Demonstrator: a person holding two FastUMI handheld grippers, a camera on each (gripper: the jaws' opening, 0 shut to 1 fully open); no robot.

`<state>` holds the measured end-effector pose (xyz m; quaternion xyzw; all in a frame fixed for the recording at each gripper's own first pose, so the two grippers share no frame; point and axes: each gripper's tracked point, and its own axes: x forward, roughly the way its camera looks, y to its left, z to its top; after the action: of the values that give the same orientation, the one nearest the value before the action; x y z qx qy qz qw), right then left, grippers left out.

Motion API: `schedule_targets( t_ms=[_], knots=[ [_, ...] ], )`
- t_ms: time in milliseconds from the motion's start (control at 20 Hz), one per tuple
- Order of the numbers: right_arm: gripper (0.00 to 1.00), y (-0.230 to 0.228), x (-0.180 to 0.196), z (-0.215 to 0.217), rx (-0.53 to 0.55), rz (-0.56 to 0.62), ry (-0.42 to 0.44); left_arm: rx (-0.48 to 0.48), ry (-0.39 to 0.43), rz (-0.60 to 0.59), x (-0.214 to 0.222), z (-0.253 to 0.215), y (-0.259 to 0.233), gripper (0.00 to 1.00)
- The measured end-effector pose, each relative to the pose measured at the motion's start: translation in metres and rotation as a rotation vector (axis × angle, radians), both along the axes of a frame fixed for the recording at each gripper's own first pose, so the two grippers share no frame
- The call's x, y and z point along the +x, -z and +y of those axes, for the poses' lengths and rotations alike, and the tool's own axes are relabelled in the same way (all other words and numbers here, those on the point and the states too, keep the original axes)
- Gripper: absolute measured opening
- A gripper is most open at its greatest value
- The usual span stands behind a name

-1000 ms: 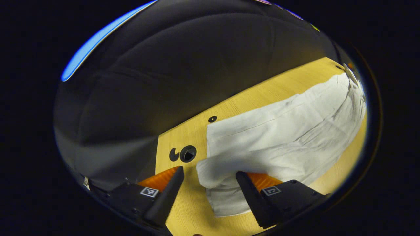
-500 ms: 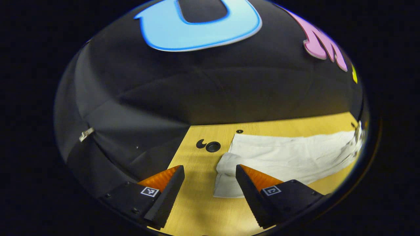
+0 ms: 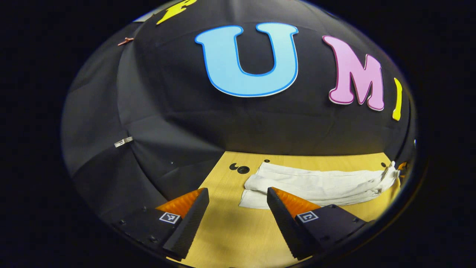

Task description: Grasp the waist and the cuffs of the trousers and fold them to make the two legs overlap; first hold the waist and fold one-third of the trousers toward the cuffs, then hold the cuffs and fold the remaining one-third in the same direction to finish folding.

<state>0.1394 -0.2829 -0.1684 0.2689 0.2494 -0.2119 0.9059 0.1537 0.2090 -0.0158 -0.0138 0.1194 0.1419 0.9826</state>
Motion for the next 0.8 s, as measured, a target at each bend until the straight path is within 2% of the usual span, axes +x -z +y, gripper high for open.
schedule_targets(
  t_ms=[350,400,450,500,550,600,650,700,750,800],
  knots=[
    [0.99,0.025,0.007,0.003,0.068,0.018,0.062,-0.113,-0.041,0.022,-0.047,-0.004,0.017,0.99],
    [0.87,0.026,0.007,0.004,0.073,0.019,0.060,-0.119,-0.044,0.026,-0.050,-0.003,0.019,0.99],
    [0.99,0.026,0.006,0.004,0.060,0.014,0.063,-0.130,-0.040,0.025,-0.051,-0.004,0.020,0.99],
    [0.87,0.028,0.004,0.004,0.049,0.018,0.061,-0.153,-0.030,0.021,-0.052,-0.009,0.021,0.99],
    [0.99,0.029,0.003,0.001,0.022,0.030,0.066,-0.186,-0.028,0.012,-0.051,-0.013,0.023,0.98],
    [0.94,0.034,0.002,0.001,0.005,0.045,0.067,-0.215,-0.026,0.006,-0.051,-0.016,0.025,0.97],
    [0.99,0.034,0.001,0.002,-0.005,0.054,0.066,-0.238,-0.023,0.004,-0.051,-0.020,0.028,0.97],
    [0.67,0.034,0.004,0.000,-0.022,0.054,0.066,-0.250,-0.019,0.008,-0.051,-0.022,0.031,0.97],
    [0.65,0.037,0.004,0.002,-0.013,0.064,0.050,-0.251,-0.009,0.014,-0.049,-0.024,0.035,0.97],
    [0.58,0.036,0.002,0.004,-0.009,0.062,0.052,-0.253,0.009,0.017,-0.047,-0.028,0.037,0.97]
  ],
)
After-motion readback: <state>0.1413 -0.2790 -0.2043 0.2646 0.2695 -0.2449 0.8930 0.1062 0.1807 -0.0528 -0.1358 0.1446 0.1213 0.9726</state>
